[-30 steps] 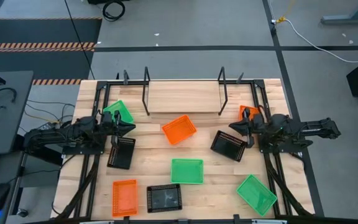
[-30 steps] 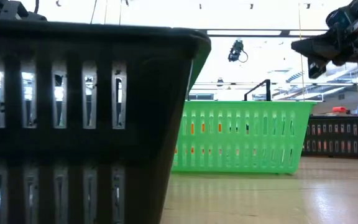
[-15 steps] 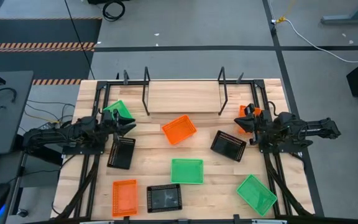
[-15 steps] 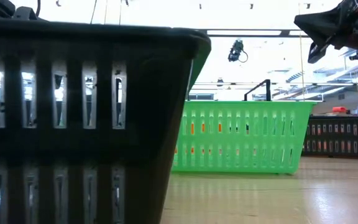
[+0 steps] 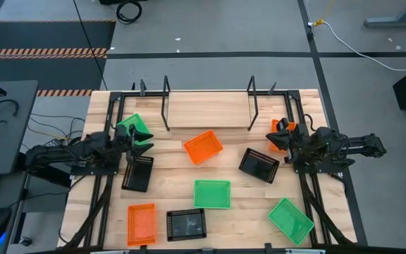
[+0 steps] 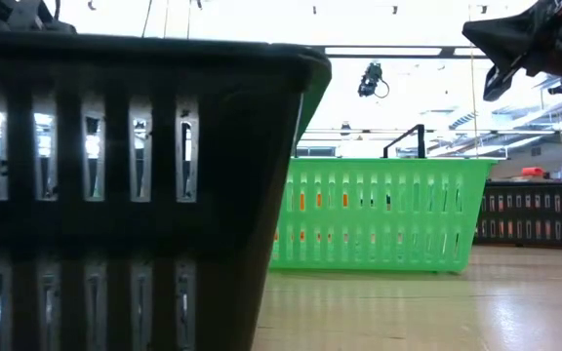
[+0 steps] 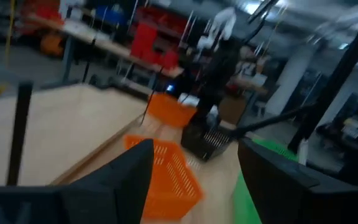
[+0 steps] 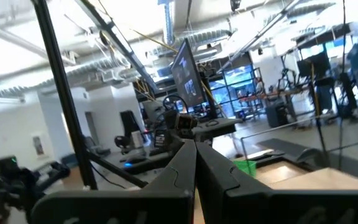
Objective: Stack baskets on shelf by color
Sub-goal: Put the middle green bin on the shelf
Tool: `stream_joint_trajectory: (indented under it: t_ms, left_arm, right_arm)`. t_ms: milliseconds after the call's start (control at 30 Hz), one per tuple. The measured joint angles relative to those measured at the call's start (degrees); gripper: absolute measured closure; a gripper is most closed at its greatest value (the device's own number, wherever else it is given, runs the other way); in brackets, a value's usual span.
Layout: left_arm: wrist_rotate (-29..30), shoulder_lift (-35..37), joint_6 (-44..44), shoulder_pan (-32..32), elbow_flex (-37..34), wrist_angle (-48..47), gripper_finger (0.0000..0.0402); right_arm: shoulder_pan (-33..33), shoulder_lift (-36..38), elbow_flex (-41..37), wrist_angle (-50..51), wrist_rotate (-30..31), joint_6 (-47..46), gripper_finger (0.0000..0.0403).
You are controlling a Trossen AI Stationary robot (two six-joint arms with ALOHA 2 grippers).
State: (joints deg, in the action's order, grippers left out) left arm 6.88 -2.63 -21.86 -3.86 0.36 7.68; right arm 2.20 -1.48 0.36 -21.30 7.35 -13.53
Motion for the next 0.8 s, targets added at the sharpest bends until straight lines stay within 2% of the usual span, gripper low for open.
stream_joint_trajectory:
  t_ms: [167, 467, 667, 800]
  left_arm:
    - [-2.24, 0.0, 1.52, 0.0, 0.0, 7.05, 0.0167]
    - [-2.24, 0.0, 2.55, -0.04, 0.0, 7.02, 0.0168]
    - [-1.43, -0.79, 7.02, -0.04, 3.65, 2.29, 0.0166]
    - [2.05, -4.41, 11.86, -0.06, 9.64, -3.33, 0.0166]
  right_arm:
    - [0.01, 0.0, 0.01, -0.13, 0.02, -3.26, 0.0389]
    - [0.0, -0.02, 0.01, -0.5, 0.04, -1.55, 0.0389]
    - [-0.09, 0.0, 0.0, -3.17, 0.48, 8.17, 0.0387]
    - [-0.09, -0.18, 0.01, -3.17, 1.97, 9.65, 0.0364]
